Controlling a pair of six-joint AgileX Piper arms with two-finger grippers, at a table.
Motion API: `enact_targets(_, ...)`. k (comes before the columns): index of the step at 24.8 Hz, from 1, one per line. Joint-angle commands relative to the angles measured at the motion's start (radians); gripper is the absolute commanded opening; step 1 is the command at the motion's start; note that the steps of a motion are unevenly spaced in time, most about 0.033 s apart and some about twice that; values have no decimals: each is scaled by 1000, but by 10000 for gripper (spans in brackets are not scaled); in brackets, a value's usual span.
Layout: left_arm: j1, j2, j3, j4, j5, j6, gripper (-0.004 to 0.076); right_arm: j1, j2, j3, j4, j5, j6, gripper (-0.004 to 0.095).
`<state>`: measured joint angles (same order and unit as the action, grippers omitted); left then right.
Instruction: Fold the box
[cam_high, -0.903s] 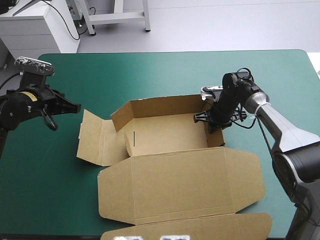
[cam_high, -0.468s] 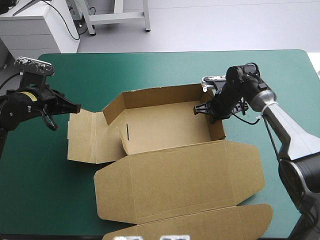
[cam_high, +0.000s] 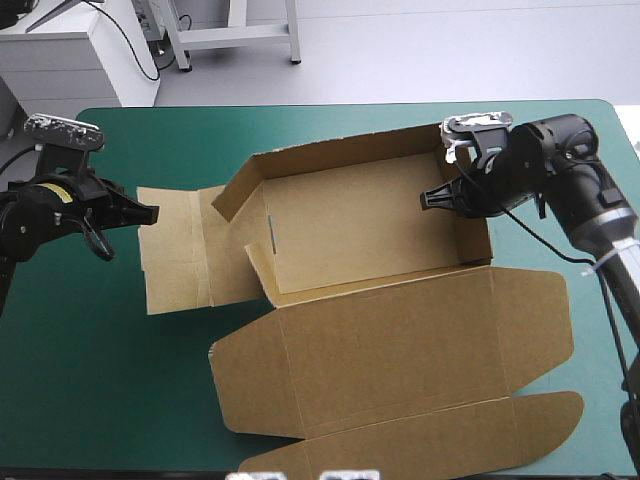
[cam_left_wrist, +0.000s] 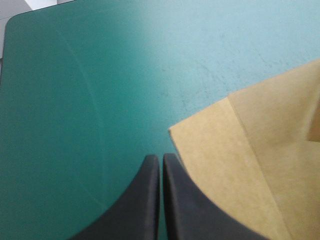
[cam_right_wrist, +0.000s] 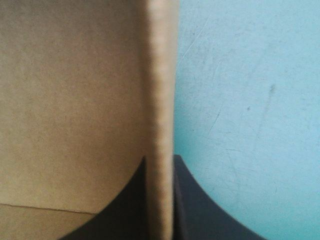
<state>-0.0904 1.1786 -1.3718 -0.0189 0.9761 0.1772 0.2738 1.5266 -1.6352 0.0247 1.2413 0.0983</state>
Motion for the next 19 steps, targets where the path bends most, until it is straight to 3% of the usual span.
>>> enact_targets(1,0,-33,-31,90,-61,-63,8,-32,-87,-33,-5,9,16,-20)
enact_targets(10,9,-53,2,211,-19,-70,8,-68,-160,-33,-11,9,5,-20)
enact_targets(13,87,-29,36,196,-24,-79,15,-68,-164,-33,-11,9,5,-20)
enact_targets(19,182,27,143,-70,-168,-2,15,-68,-166,-33,-9,6,-6,-20)
